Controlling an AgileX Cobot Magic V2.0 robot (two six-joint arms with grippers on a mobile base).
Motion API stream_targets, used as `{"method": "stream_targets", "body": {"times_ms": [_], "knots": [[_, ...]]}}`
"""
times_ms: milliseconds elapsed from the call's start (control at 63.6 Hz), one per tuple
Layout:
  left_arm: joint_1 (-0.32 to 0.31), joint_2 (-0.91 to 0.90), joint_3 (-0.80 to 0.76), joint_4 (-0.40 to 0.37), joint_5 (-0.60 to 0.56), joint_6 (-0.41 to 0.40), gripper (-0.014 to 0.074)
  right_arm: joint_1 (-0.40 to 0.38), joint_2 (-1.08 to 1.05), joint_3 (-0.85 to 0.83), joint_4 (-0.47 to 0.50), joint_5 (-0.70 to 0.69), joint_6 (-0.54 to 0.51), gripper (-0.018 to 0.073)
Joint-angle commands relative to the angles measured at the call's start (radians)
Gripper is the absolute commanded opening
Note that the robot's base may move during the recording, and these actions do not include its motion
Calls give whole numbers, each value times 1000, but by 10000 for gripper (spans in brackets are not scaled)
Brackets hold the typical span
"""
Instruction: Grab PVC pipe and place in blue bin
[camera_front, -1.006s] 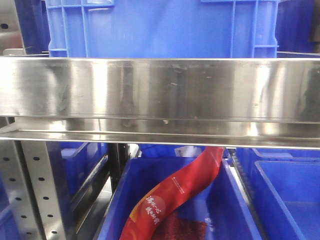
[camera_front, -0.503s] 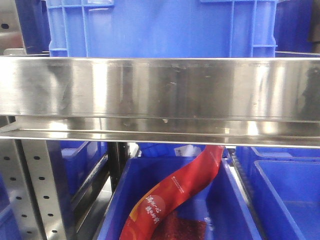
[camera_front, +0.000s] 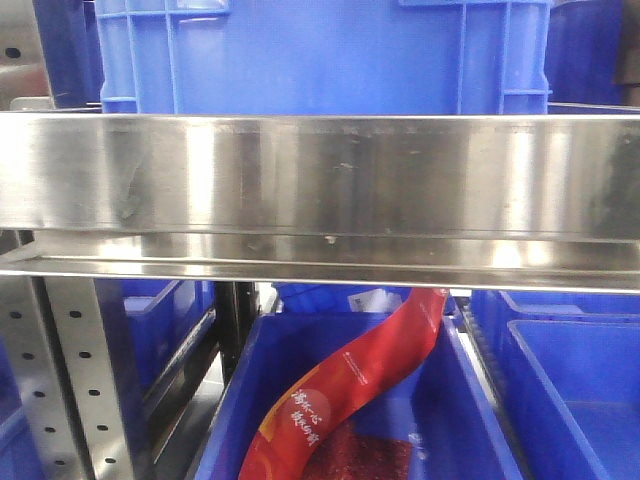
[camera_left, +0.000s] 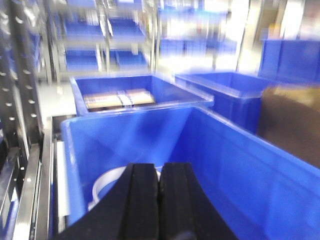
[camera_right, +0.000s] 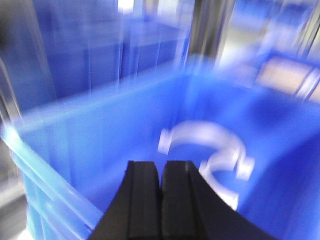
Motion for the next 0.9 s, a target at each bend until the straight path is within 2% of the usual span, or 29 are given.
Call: {"method": "stream_targets", "body": {"times_ms": [0, 157, 346, 613, 880], "knots": [[3, -109, 143, -24, -89, -7, -111, -3, -99, 129, 1, -105, -1, -162], [3, -282, 379, -26, -129, -7, -111, -3, -287, 351, 1, -135, -1, -162], [3, -436, 534, -26, -129, -7, -111, -3, -476, 507, 1, -135, -1, -162], [3, -497, 565, -26, -143, -7, -111, -3, -587, 518, 1, -135, -1, -162], [3, -497, 565, -26, -148, -7, -111, -3, -589, 514, 3, -158, -1, -162]]}}
